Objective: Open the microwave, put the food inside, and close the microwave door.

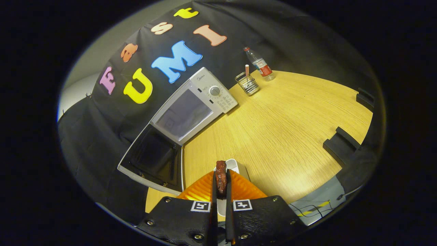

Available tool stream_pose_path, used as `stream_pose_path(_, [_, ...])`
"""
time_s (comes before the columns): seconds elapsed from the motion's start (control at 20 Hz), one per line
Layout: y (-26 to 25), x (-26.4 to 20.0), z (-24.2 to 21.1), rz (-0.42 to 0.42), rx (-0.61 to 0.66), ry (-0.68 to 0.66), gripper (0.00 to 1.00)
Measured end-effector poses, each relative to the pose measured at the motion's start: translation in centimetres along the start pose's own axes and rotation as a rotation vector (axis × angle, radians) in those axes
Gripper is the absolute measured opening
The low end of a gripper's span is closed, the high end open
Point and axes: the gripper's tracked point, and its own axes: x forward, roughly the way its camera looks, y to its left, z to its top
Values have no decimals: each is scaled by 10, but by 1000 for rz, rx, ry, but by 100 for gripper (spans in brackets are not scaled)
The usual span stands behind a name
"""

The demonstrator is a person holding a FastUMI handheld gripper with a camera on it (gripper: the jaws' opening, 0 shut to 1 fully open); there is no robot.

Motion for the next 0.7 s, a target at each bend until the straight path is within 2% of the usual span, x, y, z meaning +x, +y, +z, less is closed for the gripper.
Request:
stream_pose_path(0.35, [55, 14, 49, 84, -19, -49, 9])
stream_pose_path(0.7, [114, 62, 86, 177, -58, -62, 9])
